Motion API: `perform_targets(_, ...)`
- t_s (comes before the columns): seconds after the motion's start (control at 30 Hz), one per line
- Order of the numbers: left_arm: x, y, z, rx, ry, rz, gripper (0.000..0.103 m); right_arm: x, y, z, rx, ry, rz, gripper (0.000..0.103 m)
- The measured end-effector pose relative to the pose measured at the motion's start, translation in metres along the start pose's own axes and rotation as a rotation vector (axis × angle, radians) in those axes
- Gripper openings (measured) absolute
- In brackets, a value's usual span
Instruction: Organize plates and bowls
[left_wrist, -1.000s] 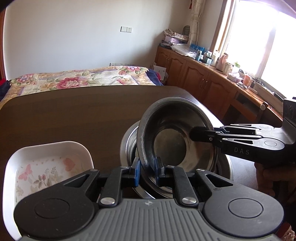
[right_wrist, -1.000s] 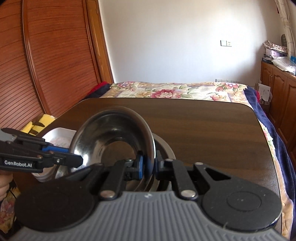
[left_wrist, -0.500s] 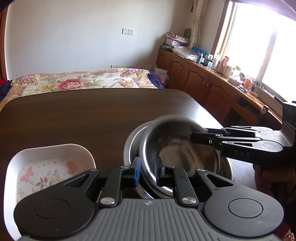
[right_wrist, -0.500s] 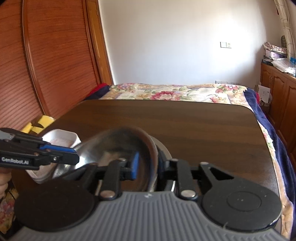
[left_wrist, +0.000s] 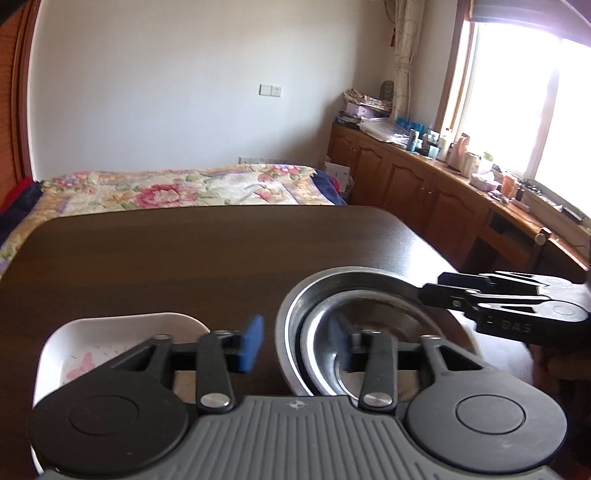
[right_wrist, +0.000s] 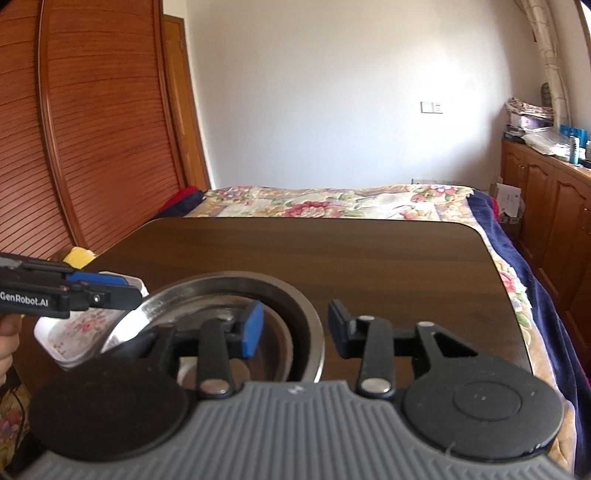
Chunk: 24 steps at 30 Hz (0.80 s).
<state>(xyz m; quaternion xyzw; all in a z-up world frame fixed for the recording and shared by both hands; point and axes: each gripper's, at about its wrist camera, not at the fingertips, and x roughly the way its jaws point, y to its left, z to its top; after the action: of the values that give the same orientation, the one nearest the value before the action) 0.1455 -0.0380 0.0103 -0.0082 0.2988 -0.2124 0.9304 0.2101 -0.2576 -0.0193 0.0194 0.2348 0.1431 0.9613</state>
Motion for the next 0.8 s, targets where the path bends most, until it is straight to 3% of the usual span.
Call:
perform_targets(0.13,-0.001,-0.001,-0.007,0.018,-0.041,0.031,0.077,-0.003,0.001,-0.01,0.009,-0.024,-0.031,0.048)
perform_targets(0.33,-0.002,-0.002,-0.016,0.031,-0.095,0.052,0.088,-0.005,0.003,-0.026,0.046,-0.049,-0.05,0.064)
perform_targets(0.57,0.001,0.004,-0.027,0.001,-0.114,0.06,0.087,-0.001,0.002,-0.037,0.083,-0.073,-0.059,0.076)
perform_targets(0.8,0.006,0.004,-0.03,-0.015,-0.083,0.055,0.065,0.001,-0.001,-0.044,0.105,-0.063,-0.053,0.076)
